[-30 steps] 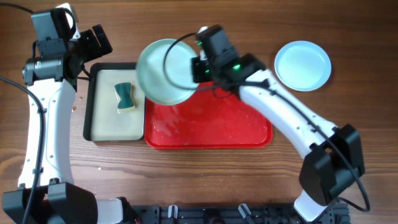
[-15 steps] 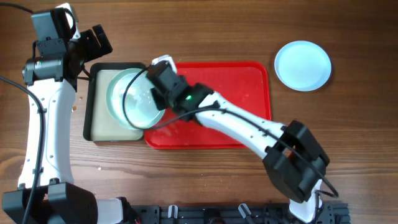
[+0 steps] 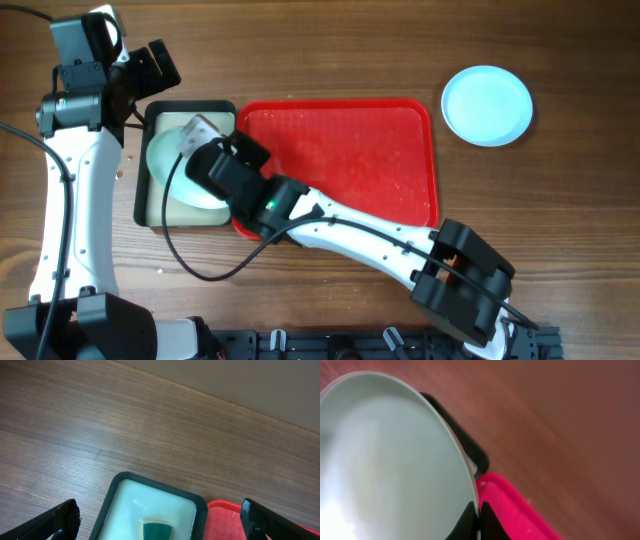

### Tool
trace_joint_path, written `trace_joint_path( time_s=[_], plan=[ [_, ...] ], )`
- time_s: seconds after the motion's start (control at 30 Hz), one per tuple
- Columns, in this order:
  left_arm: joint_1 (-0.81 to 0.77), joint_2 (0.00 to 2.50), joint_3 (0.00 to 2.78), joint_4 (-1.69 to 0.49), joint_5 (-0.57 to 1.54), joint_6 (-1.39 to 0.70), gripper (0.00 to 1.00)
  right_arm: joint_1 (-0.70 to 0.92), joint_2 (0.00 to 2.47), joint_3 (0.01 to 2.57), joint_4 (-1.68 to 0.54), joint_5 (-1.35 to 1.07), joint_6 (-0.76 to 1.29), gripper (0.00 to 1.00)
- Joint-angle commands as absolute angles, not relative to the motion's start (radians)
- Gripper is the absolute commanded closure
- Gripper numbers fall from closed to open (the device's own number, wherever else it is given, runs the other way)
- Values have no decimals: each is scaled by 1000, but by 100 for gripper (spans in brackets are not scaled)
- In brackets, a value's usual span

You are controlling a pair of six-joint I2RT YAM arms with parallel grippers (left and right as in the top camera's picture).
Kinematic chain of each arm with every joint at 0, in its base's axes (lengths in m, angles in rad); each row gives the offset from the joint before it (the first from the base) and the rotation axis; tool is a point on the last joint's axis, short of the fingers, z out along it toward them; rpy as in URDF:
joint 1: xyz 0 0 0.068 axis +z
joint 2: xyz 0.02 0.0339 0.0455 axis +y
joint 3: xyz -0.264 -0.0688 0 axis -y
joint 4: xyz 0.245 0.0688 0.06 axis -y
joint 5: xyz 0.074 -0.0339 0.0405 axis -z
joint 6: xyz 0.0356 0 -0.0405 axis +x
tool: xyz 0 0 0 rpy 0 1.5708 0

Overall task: Clean dirty plates on tray and stack at the side
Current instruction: 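Hold the plate tilted over the black tray with the right gripper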

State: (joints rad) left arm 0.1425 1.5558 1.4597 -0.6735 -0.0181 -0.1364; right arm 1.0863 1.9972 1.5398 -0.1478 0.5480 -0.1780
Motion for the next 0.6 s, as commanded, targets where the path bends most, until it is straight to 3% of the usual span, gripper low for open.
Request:
trace_joint_path(
  time_s=[0.0,0.3,0.57],
  plan=[
    [142,1558,1464,-673,-20,-146,0,1124,1999,1552,-44,633,-446,96],
    [142,1558,1464,-673,-20,-146,0,1187,1999,1552,211,758,-790,96],
    [142,1558,1464,-673,-20,-146,0,1194,1999,1552,216,764,-795,96]
  ],
)
